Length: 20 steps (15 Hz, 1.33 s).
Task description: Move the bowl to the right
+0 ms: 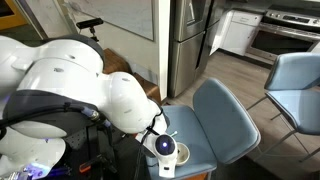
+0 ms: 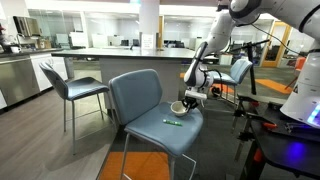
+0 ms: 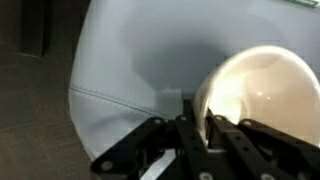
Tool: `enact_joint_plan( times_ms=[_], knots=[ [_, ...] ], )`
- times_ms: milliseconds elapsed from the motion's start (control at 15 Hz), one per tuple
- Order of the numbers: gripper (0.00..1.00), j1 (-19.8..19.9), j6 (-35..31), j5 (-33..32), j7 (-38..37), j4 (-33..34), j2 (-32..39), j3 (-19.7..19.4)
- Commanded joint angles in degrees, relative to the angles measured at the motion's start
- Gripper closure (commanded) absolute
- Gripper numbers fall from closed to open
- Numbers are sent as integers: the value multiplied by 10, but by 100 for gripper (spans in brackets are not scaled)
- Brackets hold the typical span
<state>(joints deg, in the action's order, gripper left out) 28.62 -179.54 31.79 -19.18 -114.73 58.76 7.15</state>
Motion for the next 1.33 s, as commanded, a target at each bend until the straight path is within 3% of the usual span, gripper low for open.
enact_joint_plan(
  times_ms=[0,67,267,400,600,1067,1267],
  knots=[
    [63,22,-20,-5,15,4,6,20],
    [61,23,-21,-5,15,4,6,22],
    [40,21,-23,-5,13,-1,3,21],
    [25,5,-21,-4,6,-7,-3,6],
    [3,-51,-11,-10,-8,-29,-25,-43],
    [0,-196,-8,-39,-14,-91,-99,-147],
    [0,-250,55,-70,3,-118,-156,-182]
  ],
)
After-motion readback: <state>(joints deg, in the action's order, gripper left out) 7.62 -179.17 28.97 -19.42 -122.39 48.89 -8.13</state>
